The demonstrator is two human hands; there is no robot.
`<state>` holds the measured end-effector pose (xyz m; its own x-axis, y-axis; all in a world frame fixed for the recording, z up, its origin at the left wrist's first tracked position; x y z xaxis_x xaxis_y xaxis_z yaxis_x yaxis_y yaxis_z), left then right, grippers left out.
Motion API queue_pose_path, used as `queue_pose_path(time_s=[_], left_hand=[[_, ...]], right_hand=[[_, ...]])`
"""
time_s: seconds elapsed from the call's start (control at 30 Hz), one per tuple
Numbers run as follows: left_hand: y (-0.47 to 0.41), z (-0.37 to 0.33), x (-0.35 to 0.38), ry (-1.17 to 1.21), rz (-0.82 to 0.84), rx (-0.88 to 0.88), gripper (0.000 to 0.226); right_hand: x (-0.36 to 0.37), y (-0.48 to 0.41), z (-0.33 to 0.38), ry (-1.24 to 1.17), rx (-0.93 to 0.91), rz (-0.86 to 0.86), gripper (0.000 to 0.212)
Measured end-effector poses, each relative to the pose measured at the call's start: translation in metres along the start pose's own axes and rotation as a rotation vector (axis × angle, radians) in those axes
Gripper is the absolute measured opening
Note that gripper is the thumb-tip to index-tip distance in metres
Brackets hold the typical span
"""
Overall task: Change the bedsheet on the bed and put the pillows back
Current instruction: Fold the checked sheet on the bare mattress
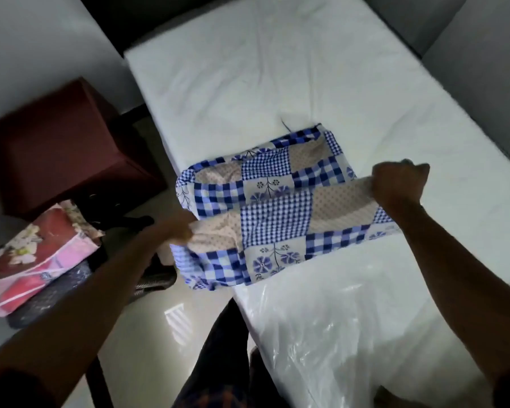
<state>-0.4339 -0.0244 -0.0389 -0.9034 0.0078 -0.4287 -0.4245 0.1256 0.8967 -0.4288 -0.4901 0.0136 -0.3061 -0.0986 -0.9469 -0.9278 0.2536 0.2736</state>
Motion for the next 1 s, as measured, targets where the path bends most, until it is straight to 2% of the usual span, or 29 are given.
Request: queue_pose_path(time_s=[0.1, 0.2, 0.33, 0.43, 0.5, 0.57, 0.63, 0.7, 0.73, 0.77, 0.83, 0.9, 1.0], left_hand=[[-0.021, 0.037, -0.057, 0.000, -0.140, -0.099, 0.045], [-0.051, 0.056, -0.108, 0.023, -0.211, -0.167, 0.040], [-0.101, 0.070, -0.151, 0.020, -0.190, -0.222, 0.037], [-0.138, 0.073, -0.168, -0.066, -0.108, -0.332, 0.033], [-0.158, 0.075, -0.171, -0.170, -0.035, -0.418, 0.033], [-0.169, 0.072, -0.171, -0.207, -0.063, -0.477, 0.038], [-0.170, 0.057, -0.168, -0.151, -0.289, -0.406, 0.045], [-0.163, 0.025, -0.154, -0.078, -0.580, -0.187, 0.052], [-0.157, 0.002, -0.140, -0.049, -0.668, -0.060, 0.054], [-0.153, -0.022, -0.123, -0.029, -0.687, 0.056, 0.057], [-0.159, -0.060, -0.083, -0.054, -0.566, 0.205, 0.060], [-0.173, -0.071, -0.056, -0.062, -0.490, 0.166, 0.063], [-0.198, -0.045, -0.047, 0.037, -0.473, 0.021, 0.070]], right_hand=[[-0.011, -0.055, 0.032, 0.031, 0.034, 0.041, 0.014], [-0.013, -0.123, 0.067, 0.017, 0.021, 0.031, 0.015], [-0.012, -0.203, 0.108, 0.075, 0.002, 0.041, 0.013], [0.005, -0.245, 0.122, 0.044, -0.019, 0.054, 0.018], [0.021, -0.260, 0.126, -0.079, -0.046, 0.000, 0.028], [0.032, -0.259, 0.134, -0.229, -0.028, -0.063, 0.037], [0.037, -0.237, 0.150, -0.375, -0.034, -0.157, 0.032], [0.049, -0.205, 0.174, -0.495, -0.138, -0.262, 0.024], [0.060, -0.185, 0.189, -0.514, -0.204, -0.264, 0.026], [0.074, -0.165, 0.206, -0.492, -0.264, -0.223, 0.034], [0.100, -0.137, 0.232, -0.425, -0.370, -0.084, 0.052], [0.119, -0.130, 0.234, -0.338, -0.429, 0.025, 0.060], [0.136, -0.162, 0.183, -0.213, -0.306, 0.135, 0.064]])
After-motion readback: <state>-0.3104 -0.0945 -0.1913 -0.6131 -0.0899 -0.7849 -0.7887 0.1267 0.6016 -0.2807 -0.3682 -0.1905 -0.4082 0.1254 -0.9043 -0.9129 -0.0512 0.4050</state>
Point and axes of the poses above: each hand's wrist, its own y-axis away from the middle knuckle, its own x-axis out of the palm, z = x × y, the point moved 5 cm from there along -y, towards the middle knuckle, and after that the axes turned 14 degrees about z, right-handed, at the moved point
